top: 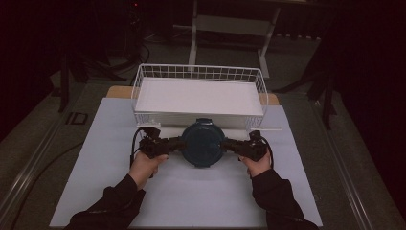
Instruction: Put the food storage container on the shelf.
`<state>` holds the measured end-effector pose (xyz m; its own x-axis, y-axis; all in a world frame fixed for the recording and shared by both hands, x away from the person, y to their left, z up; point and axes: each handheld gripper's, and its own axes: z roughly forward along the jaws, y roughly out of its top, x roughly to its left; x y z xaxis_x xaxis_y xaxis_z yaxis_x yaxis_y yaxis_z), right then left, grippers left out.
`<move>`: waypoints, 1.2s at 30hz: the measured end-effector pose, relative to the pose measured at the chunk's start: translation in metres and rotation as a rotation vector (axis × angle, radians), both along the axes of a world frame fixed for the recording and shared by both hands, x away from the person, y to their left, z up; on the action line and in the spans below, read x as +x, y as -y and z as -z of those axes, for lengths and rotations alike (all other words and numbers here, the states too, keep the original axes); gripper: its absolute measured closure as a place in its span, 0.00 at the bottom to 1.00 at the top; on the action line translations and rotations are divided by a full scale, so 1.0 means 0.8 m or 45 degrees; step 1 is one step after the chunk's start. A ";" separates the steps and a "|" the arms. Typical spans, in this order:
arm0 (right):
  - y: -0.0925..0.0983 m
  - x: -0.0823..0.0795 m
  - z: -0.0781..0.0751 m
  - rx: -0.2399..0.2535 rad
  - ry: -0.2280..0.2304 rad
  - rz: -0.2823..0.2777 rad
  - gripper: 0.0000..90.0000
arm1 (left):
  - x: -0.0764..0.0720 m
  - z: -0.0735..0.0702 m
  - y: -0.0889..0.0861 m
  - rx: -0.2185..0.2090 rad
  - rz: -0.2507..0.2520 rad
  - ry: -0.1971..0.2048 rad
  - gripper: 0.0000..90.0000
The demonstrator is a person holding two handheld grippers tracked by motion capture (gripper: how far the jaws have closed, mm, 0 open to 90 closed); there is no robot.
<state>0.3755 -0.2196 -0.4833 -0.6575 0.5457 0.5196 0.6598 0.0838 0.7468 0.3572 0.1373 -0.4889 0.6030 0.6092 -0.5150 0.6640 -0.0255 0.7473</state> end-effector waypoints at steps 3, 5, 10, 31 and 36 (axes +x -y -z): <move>-0.001 0.005 0.004 -0.003 0.018 0.009 0.63 | 0.007 0.004 0.000 0.002 -0.007 0.015 0.61; -0.002 0.007 0.005 -0.007 0.029 0.011 0.63 | 0.012 0.008 -0.001 0.001 -0.012 0.015 0.61; -0.004 0.017 0.016 -0.013 0.029 0.031 0.63 | 0.020 0.018 0.000 0.006 -0.024 0.008 0.61; -0.011 0.023 0.026 -0.101 0.089 0.112 0.57 | 0.031 0.031 0.003 0.011 -0.075 0.019 0.53; -0.016 0.025 0.022 -0.116 0.103 0.143 0.56 | 0.034 0.027 0.004 0.030 -0.109 0.038 0.52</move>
